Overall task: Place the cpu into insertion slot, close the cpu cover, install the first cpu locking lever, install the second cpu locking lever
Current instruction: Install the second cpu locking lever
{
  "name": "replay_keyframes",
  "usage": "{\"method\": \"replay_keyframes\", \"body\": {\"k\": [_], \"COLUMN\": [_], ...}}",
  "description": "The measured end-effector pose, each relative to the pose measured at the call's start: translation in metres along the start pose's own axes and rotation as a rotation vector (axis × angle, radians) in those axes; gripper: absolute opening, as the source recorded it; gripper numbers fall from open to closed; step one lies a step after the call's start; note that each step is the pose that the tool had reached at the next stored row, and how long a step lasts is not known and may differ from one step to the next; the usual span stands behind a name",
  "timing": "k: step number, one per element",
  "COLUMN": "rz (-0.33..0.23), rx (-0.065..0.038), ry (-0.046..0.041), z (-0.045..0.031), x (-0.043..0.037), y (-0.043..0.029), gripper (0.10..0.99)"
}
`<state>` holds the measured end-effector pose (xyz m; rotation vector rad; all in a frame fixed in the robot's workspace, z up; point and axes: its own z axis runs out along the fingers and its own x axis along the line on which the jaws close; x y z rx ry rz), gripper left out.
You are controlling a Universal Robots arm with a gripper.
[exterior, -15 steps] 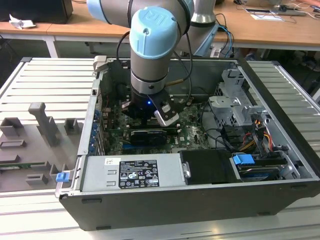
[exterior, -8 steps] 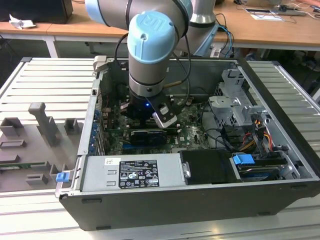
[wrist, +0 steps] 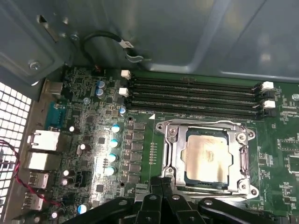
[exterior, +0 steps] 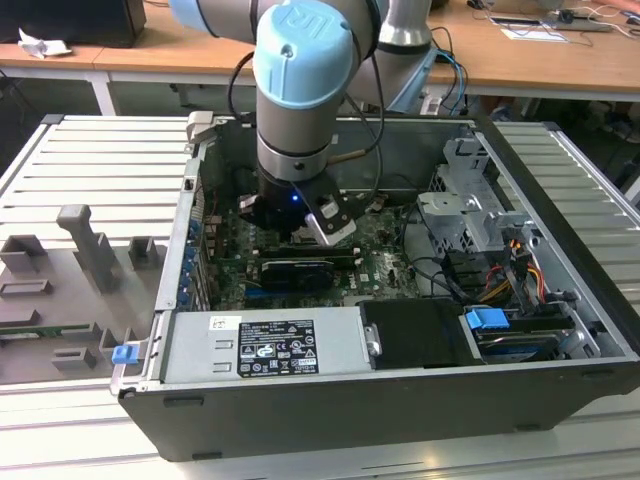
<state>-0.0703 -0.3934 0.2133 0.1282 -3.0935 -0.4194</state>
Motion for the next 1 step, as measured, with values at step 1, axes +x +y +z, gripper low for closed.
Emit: {"method": "replay_keyframes", "body": {"k": [1], "rz": [0.0], "rx": [0.0], "ry": [-0.0003], "z": [-0.0015], "x": [0.0004], "y": [0.0005], "gripper": [0.106]}}
